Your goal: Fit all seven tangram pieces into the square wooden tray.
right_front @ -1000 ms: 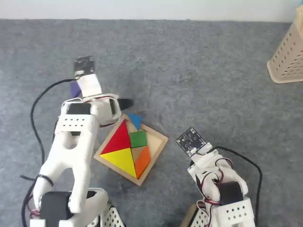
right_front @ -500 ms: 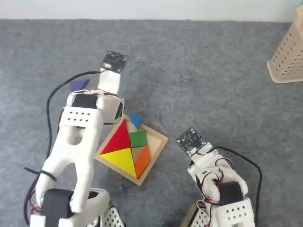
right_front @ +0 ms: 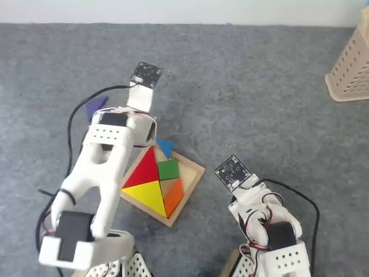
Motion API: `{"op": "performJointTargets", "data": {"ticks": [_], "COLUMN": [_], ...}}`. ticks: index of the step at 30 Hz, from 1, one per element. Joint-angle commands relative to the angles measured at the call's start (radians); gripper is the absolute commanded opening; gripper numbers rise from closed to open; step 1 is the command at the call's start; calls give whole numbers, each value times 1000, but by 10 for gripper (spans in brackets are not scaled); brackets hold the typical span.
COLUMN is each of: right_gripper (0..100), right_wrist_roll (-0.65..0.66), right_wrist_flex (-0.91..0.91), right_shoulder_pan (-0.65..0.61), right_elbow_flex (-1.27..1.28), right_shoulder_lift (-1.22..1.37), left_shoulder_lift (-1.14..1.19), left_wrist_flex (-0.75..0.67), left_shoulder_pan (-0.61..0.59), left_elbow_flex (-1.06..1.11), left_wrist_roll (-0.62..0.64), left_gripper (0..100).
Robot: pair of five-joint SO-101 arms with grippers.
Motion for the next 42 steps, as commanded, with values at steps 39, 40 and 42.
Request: {"op": "performJointTargets", "data": {"ticks": [39,40,42], "right_gripper": [8,8,8], "right_wrist_roll": [-6,-6,-6], "right_wrist_flex": [5,5,5], "right_shoulder_pan": [1,1,1], "right_elbow_flex": [18,18,18], "right_shoulder_lift": [-15,-15,-15], "left_shoulder_lift": [-3,-54,-150], "left_wrist_flex": [155,155,157], "left_shoulder_pan": [253,249,216], "left_elbow_flex": [90,108,137], "left_wrist_roll": [-181,-173,-146], "left_gripper": [12,12,12]}}
